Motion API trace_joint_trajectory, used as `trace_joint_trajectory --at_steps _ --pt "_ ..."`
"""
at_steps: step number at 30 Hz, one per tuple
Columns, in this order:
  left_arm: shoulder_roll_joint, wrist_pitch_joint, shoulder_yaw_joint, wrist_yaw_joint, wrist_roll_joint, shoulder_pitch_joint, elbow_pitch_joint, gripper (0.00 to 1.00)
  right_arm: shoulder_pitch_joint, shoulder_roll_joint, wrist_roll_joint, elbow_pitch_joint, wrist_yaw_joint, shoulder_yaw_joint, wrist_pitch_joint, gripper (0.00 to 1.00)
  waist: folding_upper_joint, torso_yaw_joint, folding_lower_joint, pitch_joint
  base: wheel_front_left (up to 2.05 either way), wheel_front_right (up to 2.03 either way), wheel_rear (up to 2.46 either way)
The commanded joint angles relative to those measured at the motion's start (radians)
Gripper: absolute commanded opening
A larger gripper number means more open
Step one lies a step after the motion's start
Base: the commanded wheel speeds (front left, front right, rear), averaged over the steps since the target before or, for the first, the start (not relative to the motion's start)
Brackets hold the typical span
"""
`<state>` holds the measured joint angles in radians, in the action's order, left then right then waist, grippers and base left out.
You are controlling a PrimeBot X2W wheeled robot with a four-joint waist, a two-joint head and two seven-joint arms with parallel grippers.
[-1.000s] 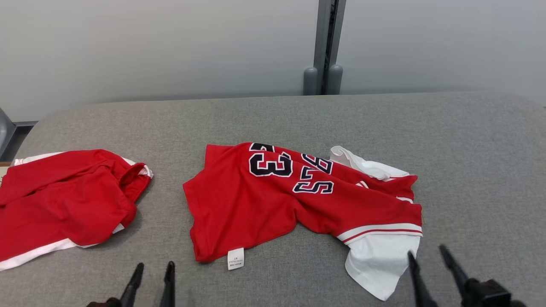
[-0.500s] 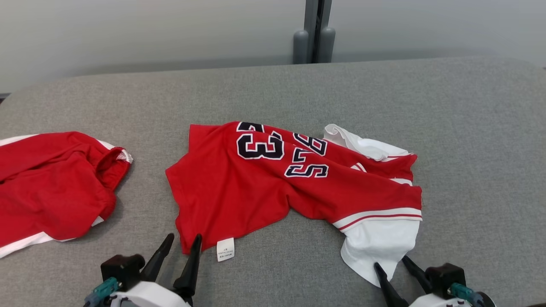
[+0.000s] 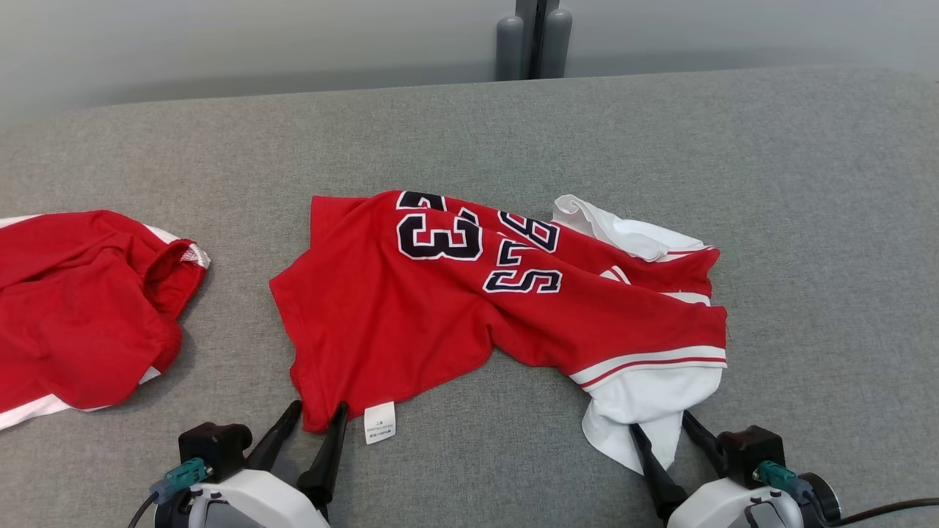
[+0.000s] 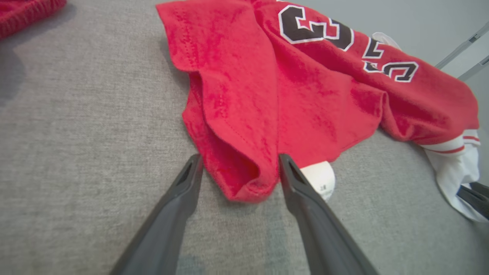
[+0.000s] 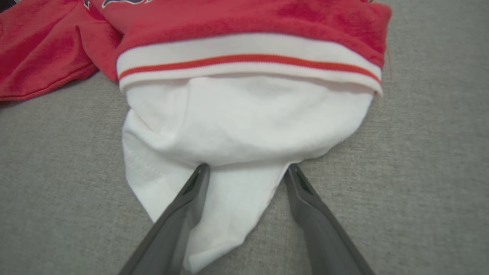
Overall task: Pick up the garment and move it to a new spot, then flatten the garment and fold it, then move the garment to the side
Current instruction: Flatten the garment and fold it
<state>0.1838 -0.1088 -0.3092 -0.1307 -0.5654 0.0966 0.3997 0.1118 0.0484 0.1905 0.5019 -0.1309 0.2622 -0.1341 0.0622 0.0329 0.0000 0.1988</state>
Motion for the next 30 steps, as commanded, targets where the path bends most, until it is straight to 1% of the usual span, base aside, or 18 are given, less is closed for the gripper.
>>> trace_joint_trajectory --at_steps 1,9,11,12,13,14,16,18,21,22,24,27,30 --pt "0.005 0.007 0.001 -0.001 -0.012 0.014 0.008 1.00 -0.002 0.001 0.007 0.029 0.000 0.010 0.009 1.00 0.0000 0.002 0.0000 0.006 0.00 0.00 0.00" --pt "0.010 0.007 -0.024 -0.001 -0.033 0.041 0.049 1.00 0.025 0.000 0.018 0.050 0.000 0.047 0.026 1.00 0.0000 0.007 0.0000 0.029 0.00 0.00 0.00" --pt "0.014 0.015 -0.044 -0.001 -0.045 0.052 0.060 0.47 0.035 -0.001 0.030 0.056 0.000 0.069 0.039 1.00 0.0000 0.009 0.0000 0.031 0.00 0.00 0.00" --pt "0.015 0.013 -0.048 -0.001 -0.054 0.057 0.067 0.19 0.041 -0.002 0.038 0.057 -0.001 0.077 0.038 0.49 0.0000 0.011 0.0000 0.031 0.00 0.00 0.00" --pt "0.019 0.028 -0.062 -0.001 -0.061 0.059 0.076 0.00 0.049 -0.003 0.055 0.052 -0.001 0.084 0.033 0.16 0.0000 0.014 0.0000 0.030 0.00 0.00 0.00" --pt "0.023 0.032 -0.078 -0.001 -0.071 0.062 0.074 0.00 0.053 -0.003 0.084 0.044 -0.001 0.100 0.033 0.00 0.0000 0.017 0.0000 0.028 0.00 0.00 0.00" --pt "0.030 0.033 -0.079 -0.001 -0.108 0.055 0.062 0.00 0.058 -0.002 0.147 0.012 -0.001 0.116 0.014 0.00 0.0000 0.024 0.0000 0.021 0.00 0.00 0.00" --pt "0.050 0.036 -0.068 -0.001 -0.147 0.047 0.035 0.00 0.064 0.004 0.225 -0.049 -0.001 0.117 -0.002 0.00 0.0000 0.031 0.0000 0.012 0.00 0.00 0.00" --pt "0.078 0.054 -0.034 -0.001 -0.221 0.022 -0.058 0.00 0.050 0.046 0.351 -0.197 -0.001 0.103 -0.012 0.00 0.0000 0.042 0.0000 -0.003 0.00 0.00 0.00" --pt "0.092 0.060 -0.020 -0.001 -0.242 0.011 -0.103 0.00 0.039 0.064 0.394 -0.264 -0.001 0.099 -0.008 0.00 0.0000 0.046 0.0000 -0.008 0.00 0.00 0.00" --pt "0.126 0.085 0.014 -0.001 -0.289 -0.018 -0.213 0.00 0.019 0.122 0.478 -0.416 -0.001 0.069 0.006 0.00 0.0000 0.051 0.0000 -0.018 0.00 0.00 0.00" --pt "0.178 0.142 0.071 0.011 -0.365 -0.059 -0.426 0.00 -0.015 0.206 0.585 -0.654 -0.001 -0.005 0.045 0.00 0.0000 0.057 0.0000 -0.031 0.00 0.00 0.00" --pt "0.225 0.217 0.127 0.045 -0.448 -0.077 -0.662 0.00 -0.022 0.271 0.670 -0.859 -0.001 -0.100 0.110 0.00 0.0000 0.061 0.0000 -0.034 0.00 0.00 0.00"
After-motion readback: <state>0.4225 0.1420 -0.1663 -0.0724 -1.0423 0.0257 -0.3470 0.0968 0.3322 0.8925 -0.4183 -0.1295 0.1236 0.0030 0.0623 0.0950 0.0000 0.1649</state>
